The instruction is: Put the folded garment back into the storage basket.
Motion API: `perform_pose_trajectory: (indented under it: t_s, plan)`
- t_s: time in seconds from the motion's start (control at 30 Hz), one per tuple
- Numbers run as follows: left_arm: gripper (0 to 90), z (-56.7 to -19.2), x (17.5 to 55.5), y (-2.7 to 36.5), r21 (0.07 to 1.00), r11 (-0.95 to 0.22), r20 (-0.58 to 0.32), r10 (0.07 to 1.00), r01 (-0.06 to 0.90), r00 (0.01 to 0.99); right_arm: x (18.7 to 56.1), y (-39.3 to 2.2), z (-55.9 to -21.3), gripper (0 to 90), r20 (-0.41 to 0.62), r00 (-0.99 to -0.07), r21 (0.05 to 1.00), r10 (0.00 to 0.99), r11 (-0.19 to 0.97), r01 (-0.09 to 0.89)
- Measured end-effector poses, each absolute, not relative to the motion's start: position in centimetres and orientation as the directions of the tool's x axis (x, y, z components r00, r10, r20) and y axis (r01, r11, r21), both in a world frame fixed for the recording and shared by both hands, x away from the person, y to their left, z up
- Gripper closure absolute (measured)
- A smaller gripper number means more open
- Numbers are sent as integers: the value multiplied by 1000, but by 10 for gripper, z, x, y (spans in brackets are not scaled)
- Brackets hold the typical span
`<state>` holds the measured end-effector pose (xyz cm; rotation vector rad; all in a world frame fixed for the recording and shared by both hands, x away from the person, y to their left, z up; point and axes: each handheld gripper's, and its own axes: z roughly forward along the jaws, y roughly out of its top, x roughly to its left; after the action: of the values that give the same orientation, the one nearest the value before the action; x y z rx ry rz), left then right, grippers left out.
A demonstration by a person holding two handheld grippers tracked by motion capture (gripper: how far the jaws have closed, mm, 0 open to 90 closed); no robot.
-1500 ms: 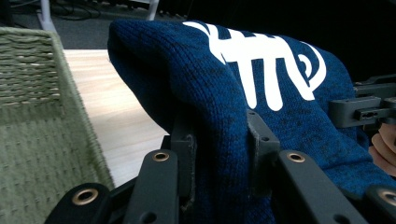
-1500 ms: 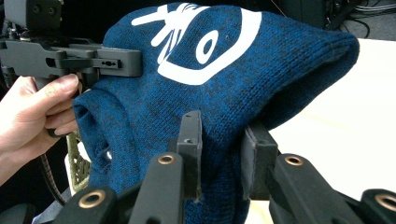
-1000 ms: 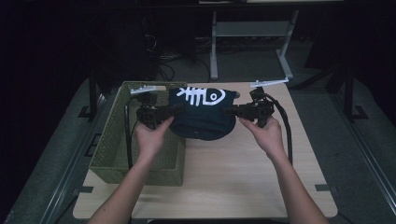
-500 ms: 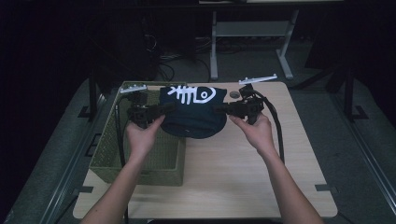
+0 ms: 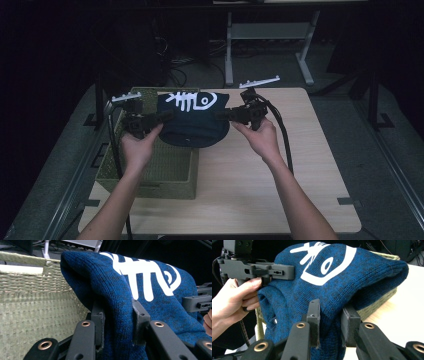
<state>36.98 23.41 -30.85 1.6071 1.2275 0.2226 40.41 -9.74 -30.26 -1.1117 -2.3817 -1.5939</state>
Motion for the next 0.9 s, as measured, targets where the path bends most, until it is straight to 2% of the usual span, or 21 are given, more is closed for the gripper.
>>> perform_pose_trajectory:
  t_s: [0.9]
  plan:
    - [685, -312, 368, 276, 791, 123, -420, 822, 600, 386, 418, -47, -311, 721, 444, -746, 770, 497, 215, 601]
